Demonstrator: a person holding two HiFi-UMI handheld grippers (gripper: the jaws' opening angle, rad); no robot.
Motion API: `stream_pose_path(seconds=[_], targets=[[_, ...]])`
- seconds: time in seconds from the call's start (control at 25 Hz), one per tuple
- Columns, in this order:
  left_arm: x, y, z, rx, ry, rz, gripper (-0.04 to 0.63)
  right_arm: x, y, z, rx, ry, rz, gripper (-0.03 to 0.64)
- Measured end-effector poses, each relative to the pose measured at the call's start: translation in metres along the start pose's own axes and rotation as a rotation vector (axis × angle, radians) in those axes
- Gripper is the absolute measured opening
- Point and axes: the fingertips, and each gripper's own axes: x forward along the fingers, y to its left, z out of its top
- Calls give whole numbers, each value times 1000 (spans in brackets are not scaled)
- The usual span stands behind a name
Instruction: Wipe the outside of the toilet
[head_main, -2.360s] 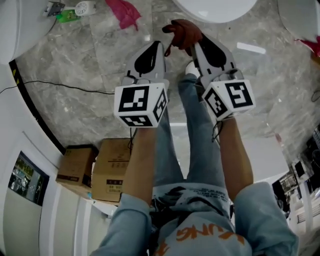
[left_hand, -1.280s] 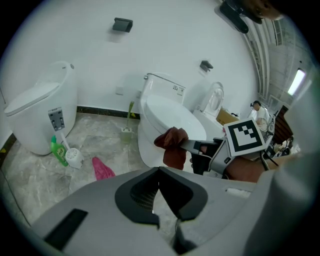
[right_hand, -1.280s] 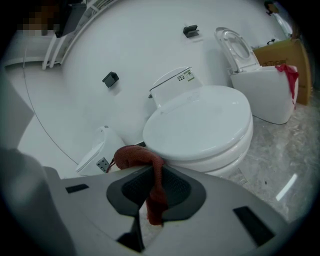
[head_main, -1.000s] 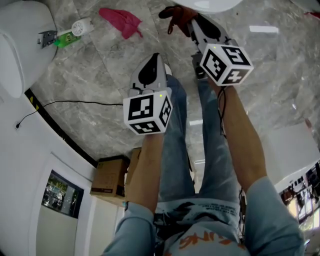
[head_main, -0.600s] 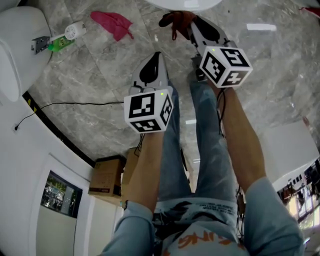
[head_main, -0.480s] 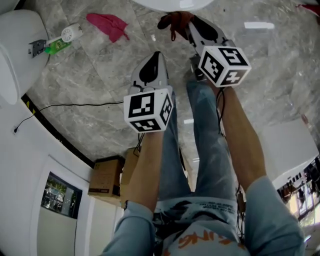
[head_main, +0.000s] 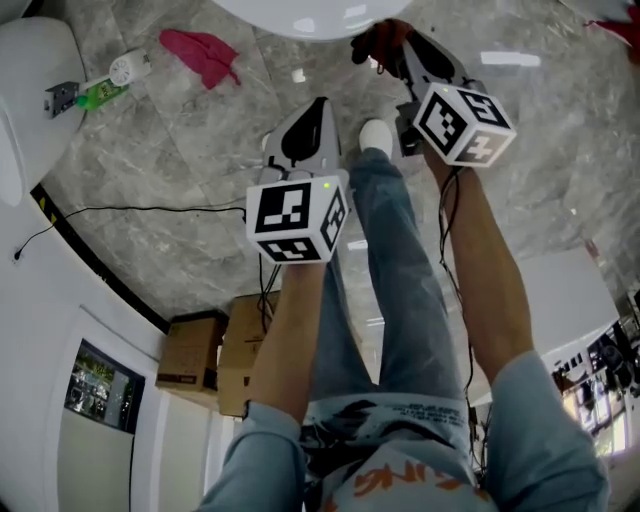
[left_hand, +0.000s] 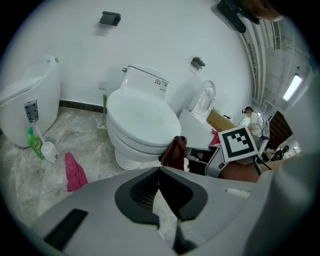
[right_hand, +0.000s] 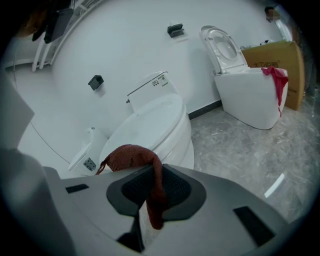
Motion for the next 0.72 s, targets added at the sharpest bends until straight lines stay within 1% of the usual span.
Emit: stream_pose_path(seconds=[0.08,0.2,0.4,0.56,0.72], targets=[[5,-6,-1,-9,0,6,-6,2,-14,8,9,-2,-16,54],[10,-16,-2,-19,7,7,-6,6,-31,20,-7,6,-33,52],[20,-26,3,-22,4,-3,-6,14,-42,31,-31,15,-23,52],[18,-26,6,-22,-5,-6,-6,3,-37,26,-29,6,-6,52],[11,-24,4,-4,-4,-10,-6,-17,-30,4,-19,19,2,52]])
